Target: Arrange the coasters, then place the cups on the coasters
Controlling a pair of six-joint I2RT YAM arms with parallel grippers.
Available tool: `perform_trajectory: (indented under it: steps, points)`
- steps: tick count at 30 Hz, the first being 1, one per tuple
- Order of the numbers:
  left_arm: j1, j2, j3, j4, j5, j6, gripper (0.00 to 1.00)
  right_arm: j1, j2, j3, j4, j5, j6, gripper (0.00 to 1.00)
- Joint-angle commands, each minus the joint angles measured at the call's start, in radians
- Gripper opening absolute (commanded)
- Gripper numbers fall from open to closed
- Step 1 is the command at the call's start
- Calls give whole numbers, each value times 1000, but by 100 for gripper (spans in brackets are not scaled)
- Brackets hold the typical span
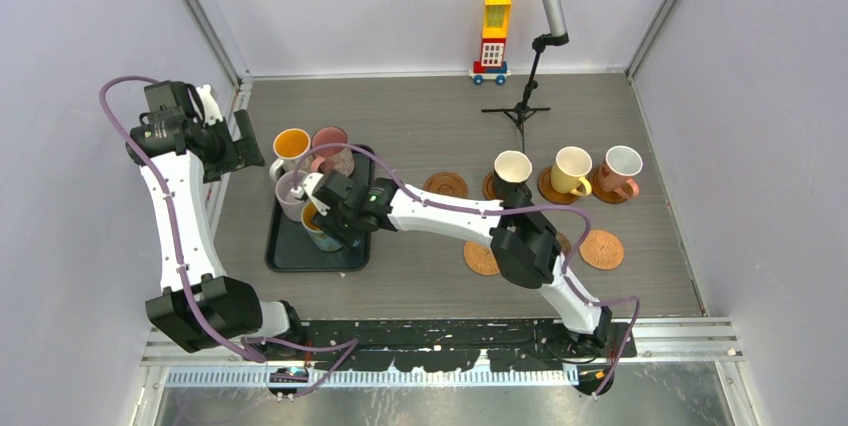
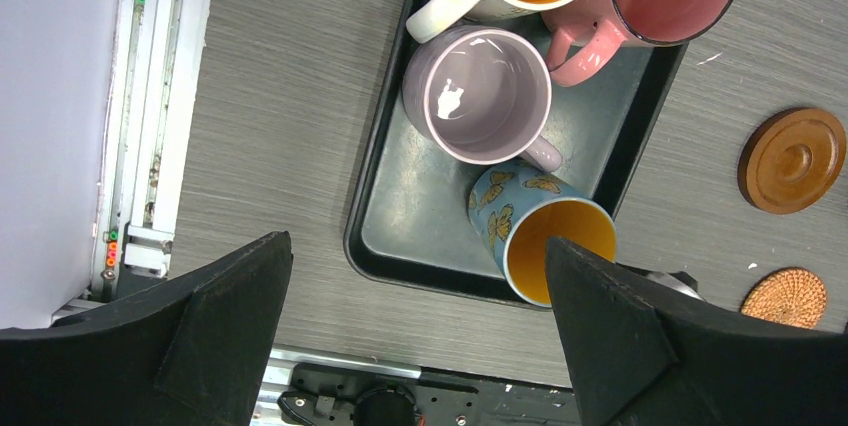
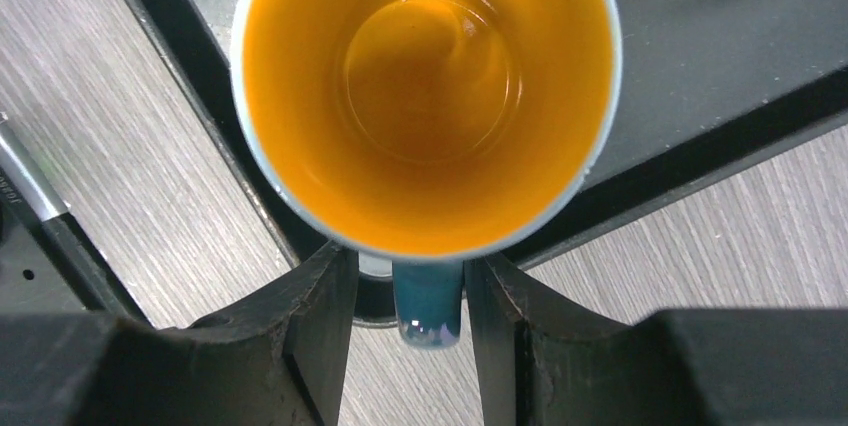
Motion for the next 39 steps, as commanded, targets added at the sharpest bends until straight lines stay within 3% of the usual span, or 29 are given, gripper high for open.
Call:
perform_trajectory:
  steps: [1, 7, 14, 17, 18, 25, 33, 39]
  points:
    - [7, -6, 32, 16, 6, 6, 100, 3, 30, 53, -8, 7, 14, 49]
    - [6, -2, 28, 21, 10, 6, 100, 3, 48, 59, -12, 28, 4, 43]
    - [7, 8, 34, 17, 14, 11, 100, 3, 29, 79, -29, 32, 8, 20]
    - [7, 12, 37, 16, 14, 16, 100, 3, -7, 68, -11, 31, 11, 2]
    - [7, 13, 38, 16, 14, 20, 100, 3, -26, 59, 5, 31, 12, 1]
    - [6, 32, 54, 13, 18, 34, 100, -13, -189, -125, 252, -12, 7, 0]
    - [6, 35, 55, 20, 29, 43, 100, -59, -285, -195, 378, -5, 25, 0]
    - [7, 45, 63, 27, 40, 38, 100, -131, -421, -370, 529, 15, 13, 0]
